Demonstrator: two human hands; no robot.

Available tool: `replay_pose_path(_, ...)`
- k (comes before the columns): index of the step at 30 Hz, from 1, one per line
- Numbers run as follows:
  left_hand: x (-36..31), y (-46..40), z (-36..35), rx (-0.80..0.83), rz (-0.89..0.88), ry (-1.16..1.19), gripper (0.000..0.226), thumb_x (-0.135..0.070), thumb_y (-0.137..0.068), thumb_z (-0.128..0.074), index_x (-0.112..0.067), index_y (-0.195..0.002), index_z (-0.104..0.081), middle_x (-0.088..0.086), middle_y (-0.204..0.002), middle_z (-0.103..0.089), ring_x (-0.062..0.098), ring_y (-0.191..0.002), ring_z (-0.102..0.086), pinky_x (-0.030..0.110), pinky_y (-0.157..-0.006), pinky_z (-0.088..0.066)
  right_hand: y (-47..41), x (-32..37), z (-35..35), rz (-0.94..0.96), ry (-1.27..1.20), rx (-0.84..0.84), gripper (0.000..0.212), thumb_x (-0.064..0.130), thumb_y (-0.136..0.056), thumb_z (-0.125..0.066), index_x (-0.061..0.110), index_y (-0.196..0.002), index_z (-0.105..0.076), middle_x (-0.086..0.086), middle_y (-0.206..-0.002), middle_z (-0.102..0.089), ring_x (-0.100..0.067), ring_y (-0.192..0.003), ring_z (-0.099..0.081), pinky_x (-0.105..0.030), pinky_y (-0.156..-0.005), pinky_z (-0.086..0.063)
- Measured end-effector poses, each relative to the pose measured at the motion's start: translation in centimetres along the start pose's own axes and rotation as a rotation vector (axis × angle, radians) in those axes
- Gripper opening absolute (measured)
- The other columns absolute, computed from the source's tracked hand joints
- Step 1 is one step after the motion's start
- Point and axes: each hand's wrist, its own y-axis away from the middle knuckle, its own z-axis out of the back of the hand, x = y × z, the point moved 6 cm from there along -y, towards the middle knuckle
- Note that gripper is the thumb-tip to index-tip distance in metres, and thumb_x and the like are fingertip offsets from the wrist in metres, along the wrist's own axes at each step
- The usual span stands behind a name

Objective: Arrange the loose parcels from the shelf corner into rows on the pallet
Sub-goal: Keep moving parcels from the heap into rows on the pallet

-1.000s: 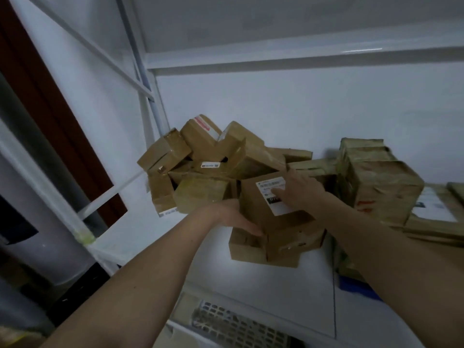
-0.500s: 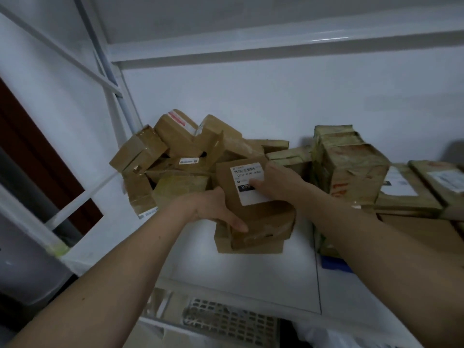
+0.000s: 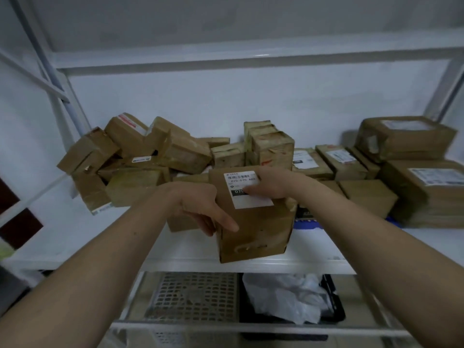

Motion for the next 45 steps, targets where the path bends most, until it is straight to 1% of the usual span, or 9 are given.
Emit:
replay_pose_path(4, -3.6, 0.6, -0.3, -0.01, 0.003, -0.08, 0.078, -0.035, -0.054, -0.088, -0.017, -0.125, -0.06, 0.005, -0.111, -0.071, 0.02, -0.093, -0.071, 0.031, -0.077, -0.058, 1.6, -2.7, 1.9, -0.045, -0.097, 0.046, 0.021, 0.052, -0.09, -0.052, 0.032, -0.086, -0.051, 0.005, -0.094, -0.061, -0.015, -0.076, -0.062, -0.027, -0.057, -0.048)
replay_pose_path(8, -6.0, 1.9, 0.5, -0.006, 0.082, -0.188, 0.042, -0.033, -0.07, -0.082, -0.027, -0.106, -0.062, 0.002, -0.094, -0.075, 0.024, -0.085, -0.073, 0.036, -0.076, -0.06, 1.9, -3.9, 2.6, -0.072, -0.273, 0.123, 0.041, 0.052, -0.087, -0.058, 0.017, -0.109, -0.058, -0.006, -0.095, -0.066, -0.021, -0.065, -0.072, -0.024, -0.045, -0.052)
replay_pose_path(16, -12.4, 1.2, -1.8, 0.045, 0.063, -0.08, 0.1, -0.062, -0.036, -0.086, -0.013, -0.119, -0.058, 0.024, -0.12, -0.063, 0.037, -0.1, -0.067, 0.042, -0.08, -0.058, 4.6, -8.4, 9.2, -0.118, -0.125, 0.107, 0.046, 0.051, -0.089, -0.057, 0.013, -0.115, -0.055, -0.008, -0.104, -0.059, -0.028, -0.081, -0.067, -0.026, -0.047, -0.054)
replay_pose_path(23, -18.5, -3.9, -4.4, 0.073, -0.05, -0.066, 0.08, -0.056, -0.054, -0.08, -0.018, -0.121, -0.058, 0.017, -0.114, -0.068, 0.029, -0.095, -0.071, 0.034, -0.071, -0.059, 7.4, -14.8, 13.7, -0.221, -0.041, 0.05, 0.041, 0.046, -0.09, -0.057, 0.01, -0.109, -0.058, -0.009, -0.099, -0.065, -0.026, -0.076, -0.068, -0.031, -0.052, -0.057)
replay_pose_path(28, -22.4, -9.3, -3.3, -0.148, -0.163, 0.061, 0.07, -0.039, -0.057, -0.088, -0.022, -0.118, -0.058, 0.002, -0.108, -0.072, 0.021, -0.096, -0.07, 0.033, -0.072, -0.059, 7.0, -19.6, 17.2, -0.22, -0.079, -0.14, 0.046, 0.042, -0.091, -0.058, 0.012, -0.125, -0.051, -0.004, -0.105, -0.056, -0.023, -0.078, -0.061, -0.028, -0.047, -0.051)
replay_pose_path(33, -23.9, -13.8, -1.7, -0.396, -0.2, 0.292, 0.057, -0.025, -0.065, -0.088, -0.022, -0.115, -0.06, 0.003, -0.111, -0.067, 0.021, -0.096, -0.067, 0.034, -0.066, -0.06, 4.3, -23.1, 18.9, -0.072, -0.161, -0.315, 0.067, 0.04, -0.086, -0.065, 0.019, -0.142, -0.036, -0.003, -0.142, -0.046, -0.024, -0.122, -0.047, -0.029, -0.083, -0.037)
replay_pose_path(38, -25.3, -16.2, -0.6, -0.574, -0.248, 0.188, 0.081, -0.023, -0.06, -0.09, -0.028, -0.124, -0.041, -0.017, -0.106, -0.053, 0.013, -0.104, -0.054, 0.021, -0.054, -0.054, 0.7, -25.9, 18.7, -0.049, -0.389, -0.357, 0.083, 0.037, -0.076, -0.077, 0.016, -0.144, -0.033, -0.004, -0.137, -0.05, -0.019, -0.109, -0.051, -0.029, -0.083, -0.042)
replay_pose_path(41, -25.9, -18.0, 0.4, -0.608, -0.248, -0.054, 0.11, -0.018, -0.06, -0.09, -0.024, -0.145, -0.021, -0.01, -0.132, -0.044, 0.012, -0.119, -0.041, 0.02, -0.076, -0.044, -1.4, -26.5, 18.1, -0.03, -0.413, -0.354, 0.089, 0.037, -0.072, -0.08, 0.015, -0.144, -0.032, -0.005, -0.138, -0.048, -0.022, -0.115, -0.05, -0.033, -0.09, -0.046)
replay_pose_path(45, -26.2, -20.1, 2.3, -0.615, -0.228, -0.256, 0.098, -0.013, -0.061, -0.089, -0.022, -0.143, -0.034, -0.002, -0.142, -0.045, 0.018, -0.127, -0.043, 0.03, -0.1, -0.038, -4.1, -26.8, 17.2, 0.023, -0.435, -0.319, 0.087, 0.029, -0.069, -0.084, 0.012, -0.141, -0.039, -0.004, -0.137, -0.048, -0.021, -0.117, -0.049, -0.028, -0.088, -0.046)
